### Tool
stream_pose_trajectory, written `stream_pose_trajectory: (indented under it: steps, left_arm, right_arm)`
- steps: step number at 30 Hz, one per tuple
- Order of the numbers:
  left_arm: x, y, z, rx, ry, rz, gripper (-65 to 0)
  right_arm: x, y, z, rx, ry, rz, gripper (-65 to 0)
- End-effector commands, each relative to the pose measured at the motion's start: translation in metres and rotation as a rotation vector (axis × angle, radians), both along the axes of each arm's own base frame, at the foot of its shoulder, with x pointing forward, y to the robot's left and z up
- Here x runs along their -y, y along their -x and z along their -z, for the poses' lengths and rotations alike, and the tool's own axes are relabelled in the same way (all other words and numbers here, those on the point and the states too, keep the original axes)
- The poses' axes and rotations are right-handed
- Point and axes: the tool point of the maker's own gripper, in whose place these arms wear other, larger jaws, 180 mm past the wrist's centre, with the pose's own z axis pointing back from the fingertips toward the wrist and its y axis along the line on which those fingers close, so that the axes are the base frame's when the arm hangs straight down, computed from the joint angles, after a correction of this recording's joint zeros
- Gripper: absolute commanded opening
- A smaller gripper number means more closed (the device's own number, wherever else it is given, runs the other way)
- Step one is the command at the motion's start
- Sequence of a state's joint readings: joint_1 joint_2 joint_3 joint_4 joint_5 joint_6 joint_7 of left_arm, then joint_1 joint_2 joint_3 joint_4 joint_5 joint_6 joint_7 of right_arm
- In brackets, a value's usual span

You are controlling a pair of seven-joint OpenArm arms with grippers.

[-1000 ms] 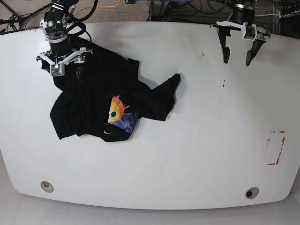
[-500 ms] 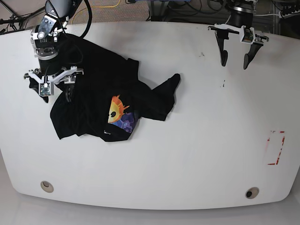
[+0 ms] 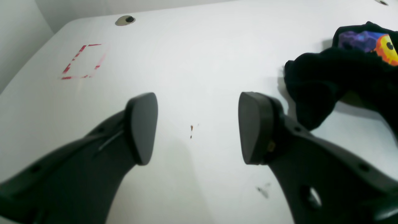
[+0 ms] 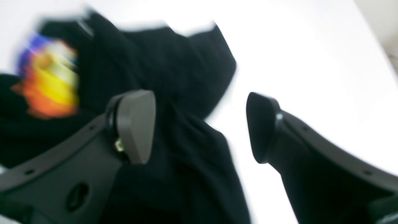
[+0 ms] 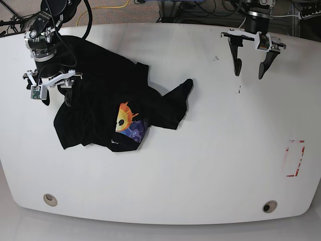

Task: Fold the T-shirt properly
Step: 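Lower the right gripper toward the crumpled black T-shirt's edge, then grasp the black T-shirt fabric with the right gripper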

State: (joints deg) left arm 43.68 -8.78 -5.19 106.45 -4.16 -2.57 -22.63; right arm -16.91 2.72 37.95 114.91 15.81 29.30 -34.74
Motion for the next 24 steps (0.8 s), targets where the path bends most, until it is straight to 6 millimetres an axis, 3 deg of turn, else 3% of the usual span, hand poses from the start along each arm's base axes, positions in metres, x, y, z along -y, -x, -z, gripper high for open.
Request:
stream_pose_trajectory:
  steps: [1, 5, 15, 24]
  left_arm:
    - [0.001, -0.004, -0.014, 0.056, 0.006, -0.002, -26.9]
    - [0.001, -0.008, -0.016, 0.065, 0.007, -0.004, -26.7]
    - [-0.002, -0.014, -0.019, 0.080, -0.009, -0.002, -26.5]
    - [-0.002, -0.017, -0.016, 0.061, -0.015, -0.002, -25.9]
  right_arm:
    - [0.007, -0.002, -0.011, 0.031, 0.018, 0.005, -22.8]
    - [0.010, -0.002, -0.012, 0.027, 0.017, 0.001, -25.0]
    - [0.025, -0.001, -0.016, -0.024, 0.012, -0.024, -23.1]
    - [0.034, -0.023, -0.004, -0.038, -0.020, -0.006, -23.4]
